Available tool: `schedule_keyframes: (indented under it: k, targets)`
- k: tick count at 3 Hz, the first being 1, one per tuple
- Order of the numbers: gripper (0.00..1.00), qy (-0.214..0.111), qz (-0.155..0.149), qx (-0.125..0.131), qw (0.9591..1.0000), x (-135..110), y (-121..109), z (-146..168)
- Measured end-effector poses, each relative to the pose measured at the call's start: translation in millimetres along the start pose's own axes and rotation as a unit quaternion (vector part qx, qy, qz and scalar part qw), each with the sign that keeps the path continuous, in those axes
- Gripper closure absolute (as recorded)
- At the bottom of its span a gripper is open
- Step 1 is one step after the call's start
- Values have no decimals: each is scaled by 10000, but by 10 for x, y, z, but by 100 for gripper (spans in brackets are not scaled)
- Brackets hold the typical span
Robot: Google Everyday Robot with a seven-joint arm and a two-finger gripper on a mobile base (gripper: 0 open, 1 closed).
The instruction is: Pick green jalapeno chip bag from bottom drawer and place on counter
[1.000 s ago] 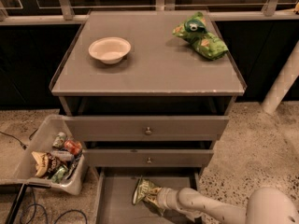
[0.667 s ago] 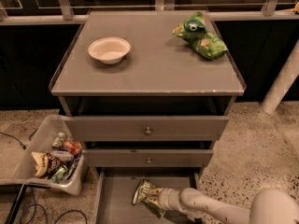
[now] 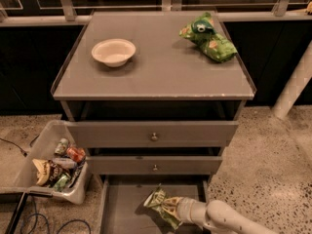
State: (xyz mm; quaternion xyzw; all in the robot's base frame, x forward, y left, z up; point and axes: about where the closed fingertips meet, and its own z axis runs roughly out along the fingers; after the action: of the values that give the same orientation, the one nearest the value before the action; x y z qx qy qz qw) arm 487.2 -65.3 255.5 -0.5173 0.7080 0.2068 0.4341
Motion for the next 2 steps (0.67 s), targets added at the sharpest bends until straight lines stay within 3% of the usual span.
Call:
schedule_keyframes:
  k: [1, 2]
  targets:
    - [100, -74, -136, 17, 9999, -350, 39, -478]
    - [100, 79, -341, 22, 9994, -789, -15, -902]
